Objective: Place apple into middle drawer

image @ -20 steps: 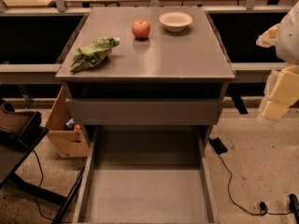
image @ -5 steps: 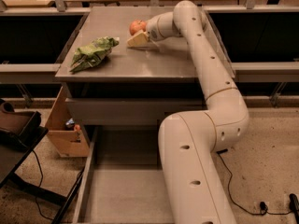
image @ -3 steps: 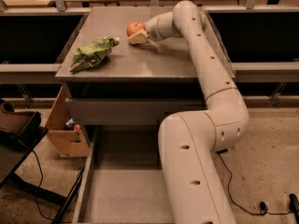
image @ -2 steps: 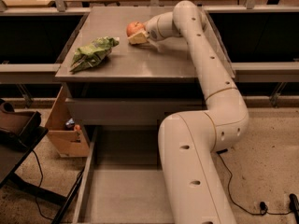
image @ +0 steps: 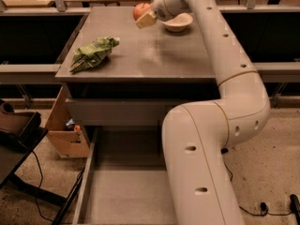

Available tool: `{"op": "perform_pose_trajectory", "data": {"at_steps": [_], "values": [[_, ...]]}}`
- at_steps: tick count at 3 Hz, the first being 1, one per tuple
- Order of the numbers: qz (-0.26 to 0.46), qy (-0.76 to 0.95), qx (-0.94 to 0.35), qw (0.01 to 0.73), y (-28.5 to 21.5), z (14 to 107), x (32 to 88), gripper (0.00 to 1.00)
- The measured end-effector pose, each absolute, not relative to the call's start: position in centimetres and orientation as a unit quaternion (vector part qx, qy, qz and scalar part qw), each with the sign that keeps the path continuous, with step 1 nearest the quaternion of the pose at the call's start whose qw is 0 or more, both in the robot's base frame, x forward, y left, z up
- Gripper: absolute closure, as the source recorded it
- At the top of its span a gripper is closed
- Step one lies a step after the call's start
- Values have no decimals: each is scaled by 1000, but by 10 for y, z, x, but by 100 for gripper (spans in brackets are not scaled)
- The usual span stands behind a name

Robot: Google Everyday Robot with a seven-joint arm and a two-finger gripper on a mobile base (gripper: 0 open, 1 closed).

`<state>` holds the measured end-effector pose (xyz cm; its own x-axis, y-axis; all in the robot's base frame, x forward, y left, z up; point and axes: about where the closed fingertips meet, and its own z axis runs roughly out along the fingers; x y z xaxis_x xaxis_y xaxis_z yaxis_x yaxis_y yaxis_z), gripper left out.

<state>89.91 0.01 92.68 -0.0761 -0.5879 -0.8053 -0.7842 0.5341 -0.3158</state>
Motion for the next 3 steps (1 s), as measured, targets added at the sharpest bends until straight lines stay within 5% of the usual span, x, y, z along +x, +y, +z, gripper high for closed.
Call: {"op": "perform_pose_trajectory", "data": {"at_steps": [3], "values": [[-16,836,-432,339,-69,1028,775,100]]}}
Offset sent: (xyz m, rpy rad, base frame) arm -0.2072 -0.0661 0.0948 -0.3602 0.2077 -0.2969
